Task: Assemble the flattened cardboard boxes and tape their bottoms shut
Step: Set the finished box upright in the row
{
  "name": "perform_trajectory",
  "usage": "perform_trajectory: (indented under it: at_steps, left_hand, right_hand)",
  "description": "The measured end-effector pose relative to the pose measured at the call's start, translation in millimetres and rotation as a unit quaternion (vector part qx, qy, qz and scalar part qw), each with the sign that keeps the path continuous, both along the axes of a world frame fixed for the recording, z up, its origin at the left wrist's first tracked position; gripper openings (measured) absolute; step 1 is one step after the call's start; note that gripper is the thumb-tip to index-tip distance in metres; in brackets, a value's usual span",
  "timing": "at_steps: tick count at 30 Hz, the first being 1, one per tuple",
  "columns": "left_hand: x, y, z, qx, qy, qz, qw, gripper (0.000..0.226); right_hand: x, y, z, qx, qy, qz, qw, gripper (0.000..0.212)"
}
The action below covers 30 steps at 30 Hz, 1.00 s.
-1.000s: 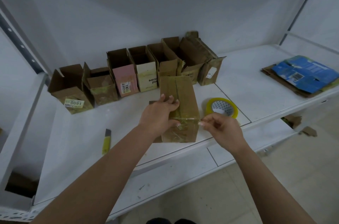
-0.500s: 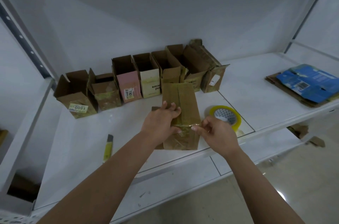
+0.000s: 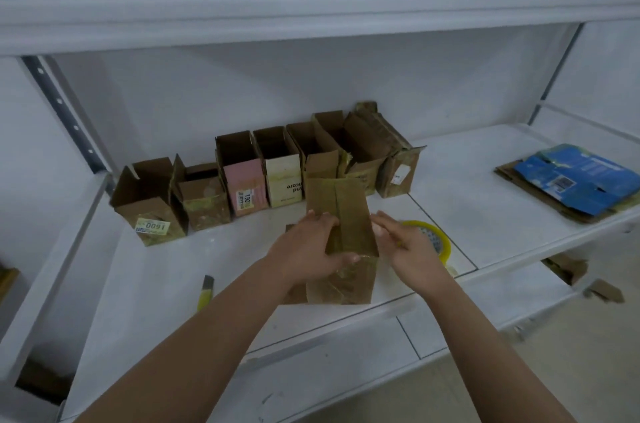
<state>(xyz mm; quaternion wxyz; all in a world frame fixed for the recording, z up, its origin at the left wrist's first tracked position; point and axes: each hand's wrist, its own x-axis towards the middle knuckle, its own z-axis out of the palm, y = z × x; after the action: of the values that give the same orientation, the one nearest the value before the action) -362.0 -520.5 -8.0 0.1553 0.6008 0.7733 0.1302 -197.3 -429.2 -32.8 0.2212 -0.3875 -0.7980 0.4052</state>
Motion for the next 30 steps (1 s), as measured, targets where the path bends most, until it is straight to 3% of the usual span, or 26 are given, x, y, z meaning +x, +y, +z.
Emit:
perform_trajectory:
  at_steps: [4,9,13,18,21,25,28,30]
  left_hand:
    - [23.6,21.4,7.4,0.056,0.078,0.054,0.994,0.082]
    - [51.7,44.1,-6.3,-0.069,0.083,0.111,0.988,0.109]
    - [47.6,40.1,-16.4,-0.087,0.069,0.163,0.980,0.118]
    - [36.4,33.5,-14.3,-0.039,0.004,0.182,0.982,0.115]
    - [8.0,22.0,-5.8,0.013,-0.130,0.192,0.973,0.107]
    - [-21.2,1.3,33.1,0.172,-0.399,0.229,0.871,0.068]
    - [-30.9,-14.3,45.5,0.203,-0.556,0.242,0.768,0.053]
    - [-28.0,-22.4,41.4,0.211,-0.604,0.249,0.727,0.042]
  right_hand:
    - [7.1,2.1,-10.0,-0.045,0.063,-0.076,0.994,0.027]
    - [13.8,8.1,-26.4,-0.091,0.101,-0.101,0.986,0.024]
    - [13.2,7.9,-37.8,-0.114,0.064,-0.065,0.989,0.024]
    - [4.5,5.9,-38.1,-0.147,0.065,-0.057,0.985,0.025]
    - [2.6,8.9,-38.9,-0.162,0.067,-0.097,0.980,0.019]
    - [0.8,15.3,-36.8,-0.186,0.111,-0.174,0.961,0.024]
    - [-1.7,17.4,-30.1,-0.278,0.175,-0.213,0.920,0.027]
    - [-5.7,9.6,-18.9,-0.346,0.178,-0.172,0.905,0.029]
